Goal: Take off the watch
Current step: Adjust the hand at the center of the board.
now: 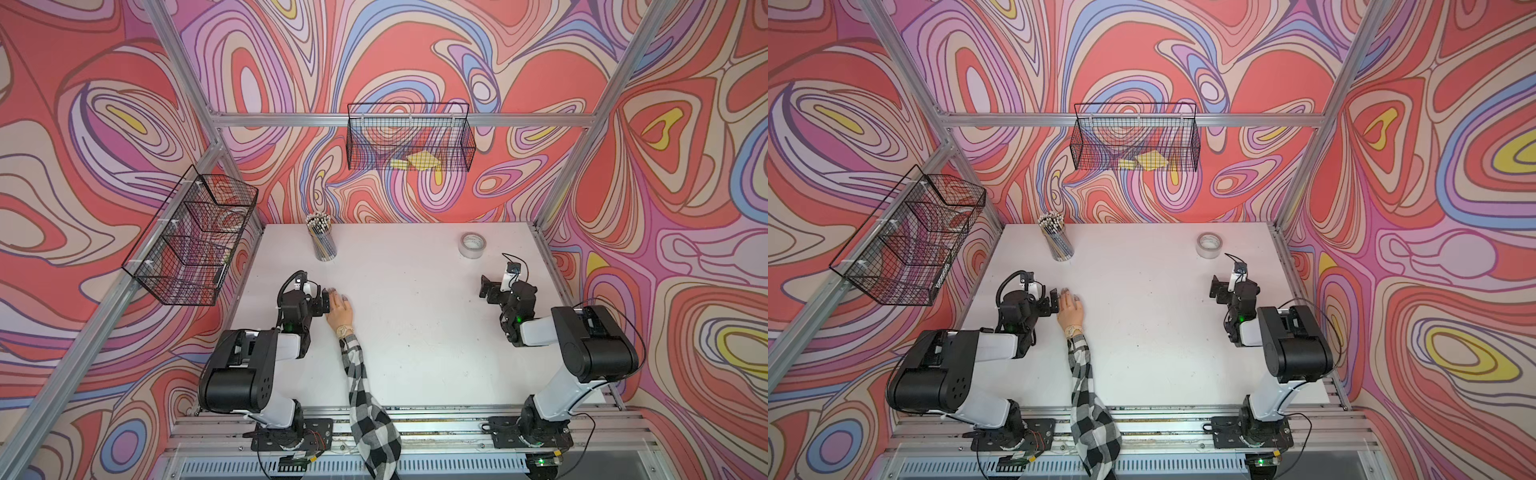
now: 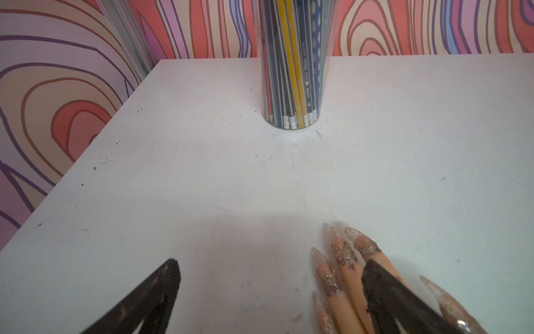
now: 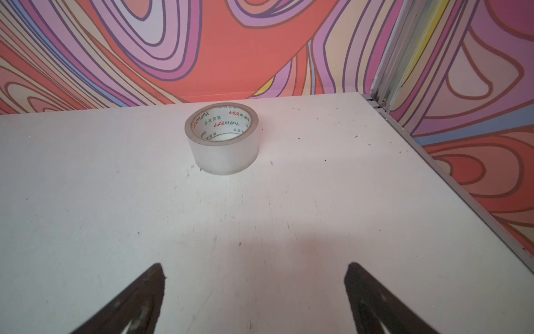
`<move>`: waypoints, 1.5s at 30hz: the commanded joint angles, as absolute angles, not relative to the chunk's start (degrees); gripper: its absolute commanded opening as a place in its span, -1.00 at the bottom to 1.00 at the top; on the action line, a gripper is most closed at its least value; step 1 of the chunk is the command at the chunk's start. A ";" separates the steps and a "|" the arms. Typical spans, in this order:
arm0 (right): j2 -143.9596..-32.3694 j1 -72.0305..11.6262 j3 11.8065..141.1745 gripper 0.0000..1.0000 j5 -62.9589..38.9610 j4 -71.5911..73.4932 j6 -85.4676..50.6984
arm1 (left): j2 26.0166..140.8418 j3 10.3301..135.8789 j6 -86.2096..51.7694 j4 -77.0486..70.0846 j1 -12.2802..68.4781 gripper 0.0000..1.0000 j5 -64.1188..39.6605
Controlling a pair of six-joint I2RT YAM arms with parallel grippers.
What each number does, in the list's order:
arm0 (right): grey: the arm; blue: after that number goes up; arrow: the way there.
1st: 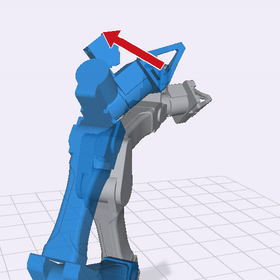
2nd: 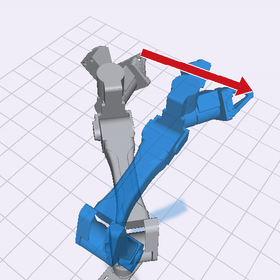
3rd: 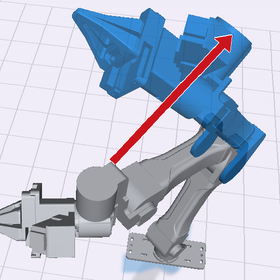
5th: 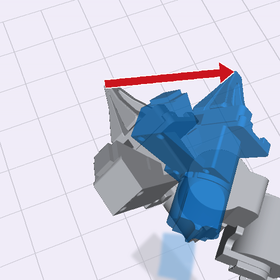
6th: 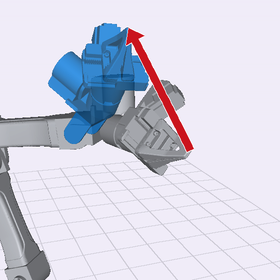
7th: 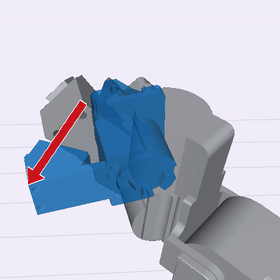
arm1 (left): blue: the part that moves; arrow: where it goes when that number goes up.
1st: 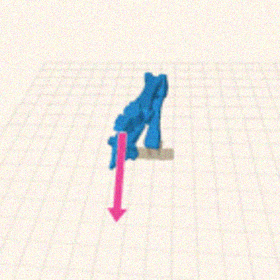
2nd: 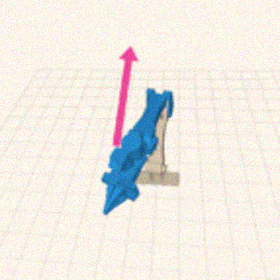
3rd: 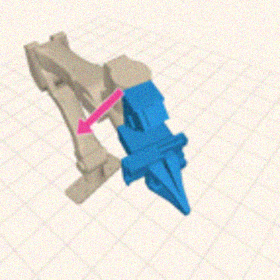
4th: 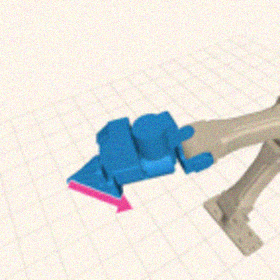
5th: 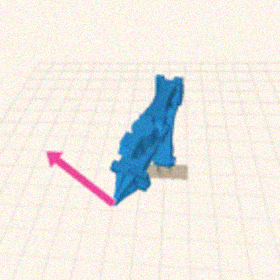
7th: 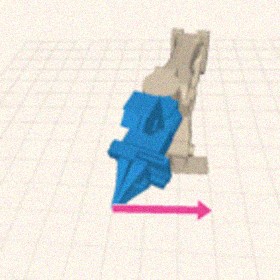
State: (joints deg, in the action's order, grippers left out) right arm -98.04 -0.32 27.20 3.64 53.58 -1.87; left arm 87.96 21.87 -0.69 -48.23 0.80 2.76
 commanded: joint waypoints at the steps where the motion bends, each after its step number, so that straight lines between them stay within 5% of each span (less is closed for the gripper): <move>1: -97.38 0.01 27.16 0.97 3.34 54.05 -1.25 | 88.10 21.81 -0.79 -50.10 0.70 0.99 2.15; 21: -97.65 0.09 27.59 0.97 3.25 53.12 -2.02 | 87.60 23.23 -0.35 -46.24 0.49 0.99 0.45; 25: -94.75 0.11 25.87 0.97 8.94 54.46 -3.86 | 86.56 24.08 -0.79 -45.52 -0.53 0.78 -1.51; 30: -81.07 0.09 26.63 0.97 12.26 38.64 -8.68 | 79.34 40.57 -7.37 -12.42 -0.29 0.78 9.18; 35: -73.80 0.13 36.30 0.97 17.79 10.16 -29.92 | 78.01 53.18 -17.56 13.67 -0.04 0.67 7.40; 41: -78.09 0.18 48.56 0.97 10.83 -7.79 -32.99 | 67.92 52.41 -27.79 27.74 4.69 0.70 7.08; 45: -77.31 0.09 46.36 0.96 0.12 -6.24 -32.06 | 61.91 50.95 -34.29 36.96 9.05 0.71 8.63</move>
State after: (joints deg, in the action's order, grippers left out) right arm -77.54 -0.05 48.10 8.25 0.69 -30.02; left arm 65.30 52.16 -26.20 23.99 7.31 6.81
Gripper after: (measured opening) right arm 0.983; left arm 0.852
